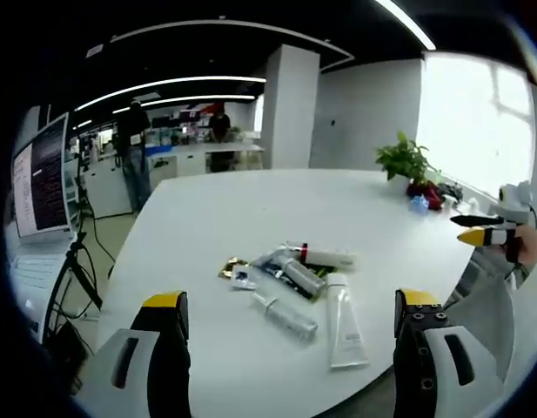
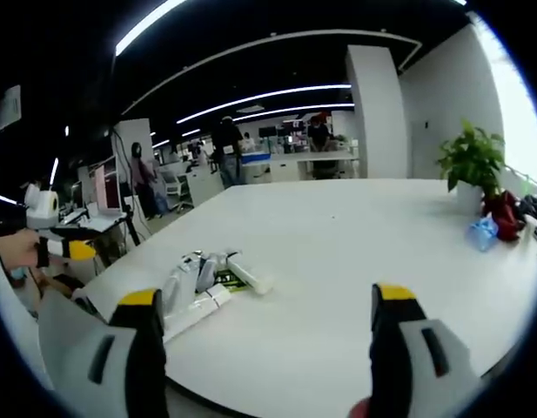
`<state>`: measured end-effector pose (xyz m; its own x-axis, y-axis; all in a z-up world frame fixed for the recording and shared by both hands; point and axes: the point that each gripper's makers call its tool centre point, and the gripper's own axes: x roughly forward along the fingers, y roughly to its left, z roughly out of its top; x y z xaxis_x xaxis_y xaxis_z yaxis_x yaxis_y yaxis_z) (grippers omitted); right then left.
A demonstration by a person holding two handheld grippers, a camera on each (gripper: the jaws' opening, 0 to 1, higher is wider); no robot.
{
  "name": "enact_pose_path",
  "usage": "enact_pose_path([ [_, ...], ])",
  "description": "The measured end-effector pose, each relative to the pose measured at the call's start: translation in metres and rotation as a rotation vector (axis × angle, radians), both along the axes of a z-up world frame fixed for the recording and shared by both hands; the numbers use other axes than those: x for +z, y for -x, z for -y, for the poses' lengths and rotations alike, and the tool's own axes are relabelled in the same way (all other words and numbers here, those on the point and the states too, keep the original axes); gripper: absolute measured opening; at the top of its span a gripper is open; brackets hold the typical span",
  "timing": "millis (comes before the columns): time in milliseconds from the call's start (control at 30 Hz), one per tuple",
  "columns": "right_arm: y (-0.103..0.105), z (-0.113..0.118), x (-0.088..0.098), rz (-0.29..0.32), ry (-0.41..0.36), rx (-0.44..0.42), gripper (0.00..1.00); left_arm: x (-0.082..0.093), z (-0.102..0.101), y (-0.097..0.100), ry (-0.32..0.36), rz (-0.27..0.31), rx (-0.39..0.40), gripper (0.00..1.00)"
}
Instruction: Arrange the skincare products in the storage area until every visible bottle or jar stands upright without overlapping.
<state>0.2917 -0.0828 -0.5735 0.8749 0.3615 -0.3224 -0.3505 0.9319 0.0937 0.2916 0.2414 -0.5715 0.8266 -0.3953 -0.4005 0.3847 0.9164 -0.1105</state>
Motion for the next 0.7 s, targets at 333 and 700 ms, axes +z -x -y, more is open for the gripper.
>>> enact_pose_path([
  [333,-0.0019,-0.0027,-0.0012,-0.007,0.001,0.007,1.00,0.0002,-0.0007,-0.0022,-0.007,-0.001,-0.005,0.97],
  [700,-0.0041,-0.0035,-0.0036,-0.017,0.000,0.010,1.00,-0.0027,0.0004,-0.0059,-0.002,-0.010,-0.012,0.97],
])
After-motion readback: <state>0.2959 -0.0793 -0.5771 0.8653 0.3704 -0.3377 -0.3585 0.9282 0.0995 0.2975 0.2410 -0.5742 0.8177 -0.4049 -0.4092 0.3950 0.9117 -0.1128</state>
